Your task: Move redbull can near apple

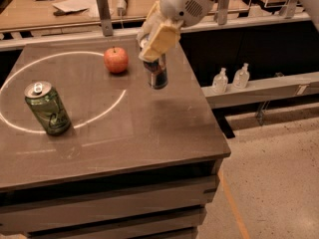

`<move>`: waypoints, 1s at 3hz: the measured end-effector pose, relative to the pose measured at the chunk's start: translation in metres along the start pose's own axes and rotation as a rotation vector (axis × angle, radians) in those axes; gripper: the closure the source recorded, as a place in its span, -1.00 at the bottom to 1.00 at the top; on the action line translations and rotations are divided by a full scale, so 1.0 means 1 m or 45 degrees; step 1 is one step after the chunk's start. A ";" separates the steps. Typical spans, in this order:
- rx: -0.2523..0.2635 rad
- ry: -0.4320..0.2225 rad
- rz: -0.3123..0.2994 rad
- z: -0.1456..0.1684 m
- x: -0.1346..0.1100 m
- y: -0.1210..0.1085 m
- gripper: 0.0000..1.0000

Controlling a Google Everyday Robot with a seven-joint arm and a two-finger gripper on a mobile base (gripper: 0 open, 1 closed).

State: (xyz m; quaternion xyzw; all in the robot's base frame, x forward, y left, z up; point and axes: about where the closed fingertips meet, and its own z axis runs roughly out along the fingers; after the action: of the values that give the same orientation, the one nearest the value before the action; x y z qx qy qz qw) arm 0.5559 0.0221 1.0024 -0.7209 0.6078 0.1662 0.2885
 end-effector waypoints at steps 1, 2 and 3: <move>0.064 -0.036 0.045 -0.001 -0.005 -0.043 1.00; 0.120 -0.111 0.162 0.018 -0.016 -0.073 1.00; 0.236 -0.171 0.234 0.048 -0.018 -0.098 1.00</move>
Offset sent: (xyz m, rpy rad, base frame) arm 0.1111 0.0645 -0.0043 0.2278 0.0578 -0.2740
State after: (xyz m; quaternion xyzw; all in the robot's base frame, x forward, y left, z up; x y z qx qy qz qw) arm 0.6529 0.0753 0.9962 -0.6197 0.6632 0.1828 0.3776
